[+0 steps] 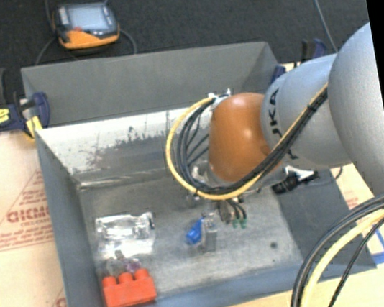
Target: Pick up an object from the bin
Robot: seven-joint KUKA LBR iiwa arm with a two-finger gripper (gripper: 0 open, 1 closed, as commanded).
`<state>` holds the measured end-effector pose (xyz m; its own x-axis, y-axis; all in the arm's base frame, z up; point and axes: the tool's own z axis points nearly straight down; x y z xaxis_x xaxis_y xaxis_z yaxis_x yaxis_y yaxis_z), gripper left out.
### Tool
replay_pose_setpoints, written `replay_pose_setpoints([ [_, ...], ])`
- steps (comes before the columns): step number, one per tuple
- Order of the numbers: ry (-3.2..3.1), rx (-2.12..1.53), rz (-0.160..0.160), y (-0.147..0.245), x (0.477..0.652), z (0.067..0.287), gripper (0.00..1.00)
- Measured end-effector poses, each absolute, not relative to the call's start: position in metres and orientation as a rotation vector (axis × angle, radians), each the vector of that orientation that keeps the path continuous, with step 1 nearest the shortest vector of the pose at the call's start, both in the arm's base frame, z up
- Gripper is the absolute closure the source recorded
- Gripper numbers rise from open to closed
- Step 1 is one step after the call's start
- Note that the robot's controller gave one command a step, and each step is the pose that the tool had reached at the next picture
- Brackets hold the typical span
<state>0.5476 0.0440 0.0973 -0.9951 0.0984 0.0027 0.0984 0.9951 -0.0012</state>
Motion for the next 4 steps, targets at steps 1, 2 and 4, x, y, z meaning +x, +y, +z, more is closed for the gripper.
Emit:
replay_pose_setpoints([
  [1, -3.142, -0.156, -0.002, 0.0457, 0.5487, 0.1022, 1.00],
  [2, -3.140, -0.158, -0.002, 0.0456, 0.5483, 0.1018, 0.00],
  [4, -3.140, -0.162, -0.002, 0.0454, 0.5483, 0.1018, 0.00],
])
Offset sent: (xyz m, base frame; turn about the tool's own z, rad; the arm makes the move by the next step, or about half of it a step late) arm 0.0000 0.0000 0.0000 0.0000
